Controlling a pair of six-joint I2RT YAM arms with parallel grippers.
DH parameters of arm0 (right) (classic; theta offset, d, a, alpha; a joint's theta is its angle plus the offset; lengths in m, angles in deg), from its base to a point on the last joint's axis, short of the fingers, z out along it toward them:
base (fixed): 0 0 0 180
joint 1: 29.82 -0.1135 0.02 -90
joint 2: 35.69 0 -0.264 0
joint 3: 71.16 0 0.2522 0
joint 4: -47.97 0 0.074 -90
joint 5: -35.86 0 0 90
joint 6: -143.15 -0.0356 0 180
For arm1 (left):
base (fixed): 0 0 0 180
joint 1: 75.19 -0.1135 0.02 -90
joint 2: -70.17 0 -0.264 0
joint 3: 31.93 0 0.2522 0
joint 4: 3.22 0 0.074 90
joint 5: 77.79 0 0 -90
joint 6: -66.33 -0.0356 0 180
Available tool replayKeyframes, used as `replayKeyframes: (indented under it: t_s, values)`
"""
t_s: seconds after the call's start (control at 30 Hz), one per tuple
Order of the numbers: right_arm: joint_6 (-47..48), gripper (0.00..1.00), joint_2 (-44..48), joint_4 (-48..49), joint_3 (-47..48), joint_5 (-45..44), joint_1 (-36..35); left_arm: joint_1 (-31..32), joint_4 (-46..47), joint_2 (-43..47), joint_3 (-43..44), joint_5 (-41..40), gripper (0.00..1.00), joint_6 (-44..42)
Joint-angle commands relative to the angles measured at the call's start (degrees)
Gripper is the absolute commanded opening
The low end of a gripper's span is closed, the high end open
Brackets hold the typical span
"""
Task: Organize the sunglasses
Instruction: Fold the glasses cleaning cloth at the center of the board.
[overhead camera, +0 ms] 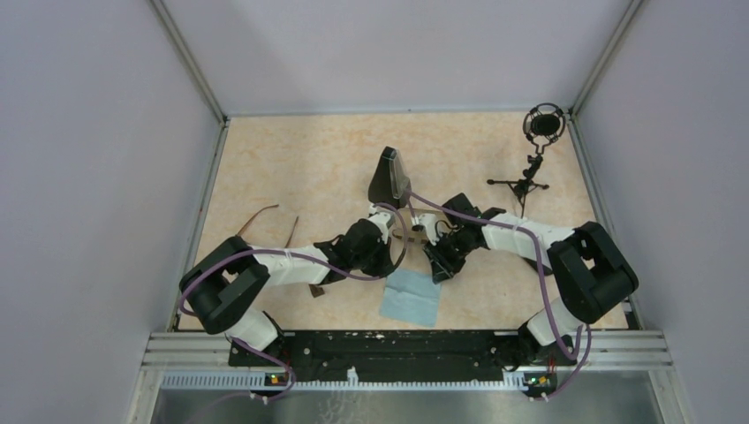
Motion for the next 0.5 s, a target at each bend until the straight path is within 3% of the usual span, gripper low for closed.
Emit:
replayKeyframes:
  t_s: [0.0,0.3,0.47]
  values:
    - [1.22,0.24,-0.26,-0.13,2.19,0.60,-0.85,-0.48,0.98,1.91,-0.88,-0.07,0.00,0.00]
    - [1.63,0.00,0.16,0.66,4.31,-2.12,-0.85,-0.52,1.40,3.00,-0.64,0.06,0.00,-1.36]
    - [3.70,0.00,-1.12,0.90,6.42,-3.59,-0.80,-0.90,1.68,3.86,-0.47,-2.99,0.00,-2.12]
